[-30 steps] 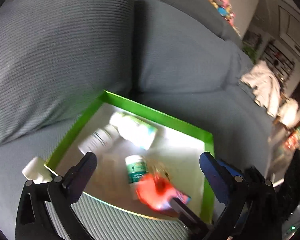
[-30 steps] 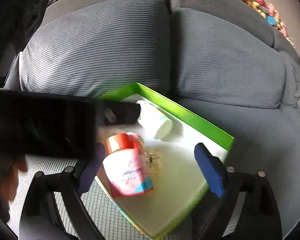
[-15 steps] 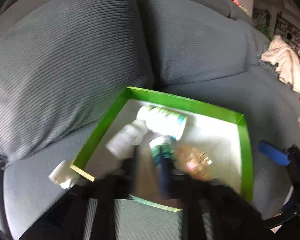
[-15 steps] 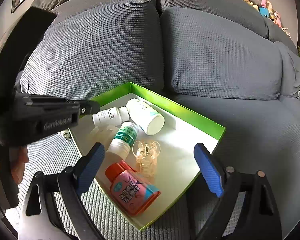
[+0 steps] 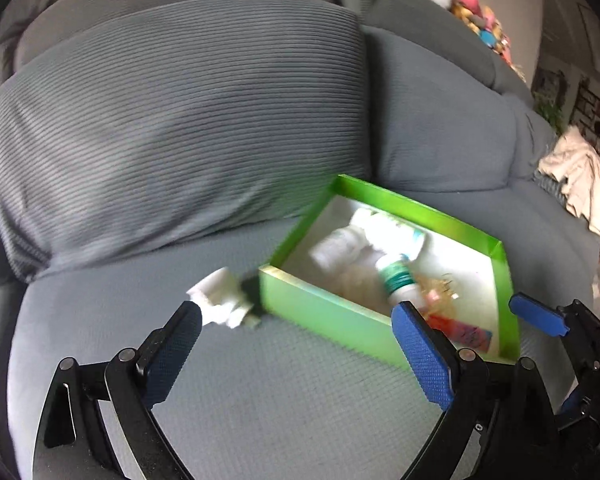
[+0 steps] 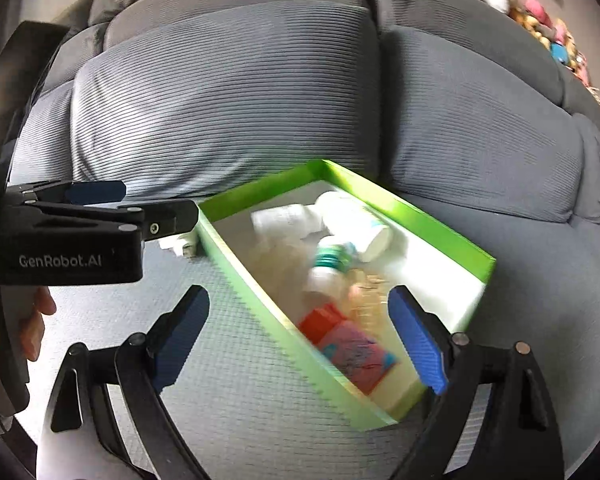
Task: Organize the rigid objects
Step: 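Withdraw the right tool toward the white plug-in spray cap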
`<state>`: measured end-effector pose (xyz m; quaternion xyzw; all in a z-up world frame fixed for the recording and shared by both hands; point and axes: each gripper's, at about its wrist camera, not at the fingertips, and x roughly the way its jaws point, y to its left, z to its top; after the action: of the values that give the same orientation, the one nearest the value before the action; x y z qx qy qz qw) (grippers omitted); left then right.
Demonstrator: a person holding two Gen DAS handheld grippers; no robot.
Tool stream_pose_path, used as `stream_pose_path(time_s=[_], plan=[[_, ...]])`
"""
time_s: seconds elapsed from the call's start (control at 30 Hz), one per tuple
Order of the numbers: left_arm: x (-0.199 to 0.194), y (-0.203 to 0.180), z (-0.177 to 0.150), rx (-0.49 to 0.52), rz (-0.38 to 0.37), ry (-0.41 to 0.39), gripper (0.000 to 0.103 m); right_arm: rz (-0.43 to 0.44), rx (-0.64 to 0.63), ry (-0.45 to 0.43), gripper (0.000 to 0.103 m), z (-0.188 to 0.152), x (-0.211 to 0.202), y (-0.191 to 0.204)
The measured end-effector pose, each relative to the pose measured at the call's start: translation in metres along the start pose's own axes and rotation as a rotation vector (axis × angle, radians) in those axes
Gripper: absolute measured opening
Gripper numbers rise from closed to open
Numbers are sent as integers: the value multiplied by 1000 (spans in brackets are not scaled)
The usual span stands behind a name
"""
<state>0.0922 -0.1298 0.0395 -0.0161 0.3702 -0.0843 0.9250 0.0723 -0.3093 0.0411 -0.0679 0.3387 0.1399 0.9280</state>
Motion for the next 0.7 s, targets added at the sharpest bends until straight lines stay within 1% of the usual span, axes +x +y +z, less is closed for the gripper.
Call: stream_pose_path(time_s=[0.2, 0.33, 0.53, 0.7], plan=[[-16, 54, -23, -76, 52, 10, 96, 57, -53, 36, 93, 1, 14, 47], [-16, 81, -34, -115, 64, 32, 96, 83, -73, 61, 93, 0, 26, 70], [-11, 109, -50, -144, 94, 57, 96, 112, -87, 104, 93, -1, 48, 92], [-5, 126, -61, -167, 85, 79, 96, 115, -96, 134, 93, 0, 67, 106]])
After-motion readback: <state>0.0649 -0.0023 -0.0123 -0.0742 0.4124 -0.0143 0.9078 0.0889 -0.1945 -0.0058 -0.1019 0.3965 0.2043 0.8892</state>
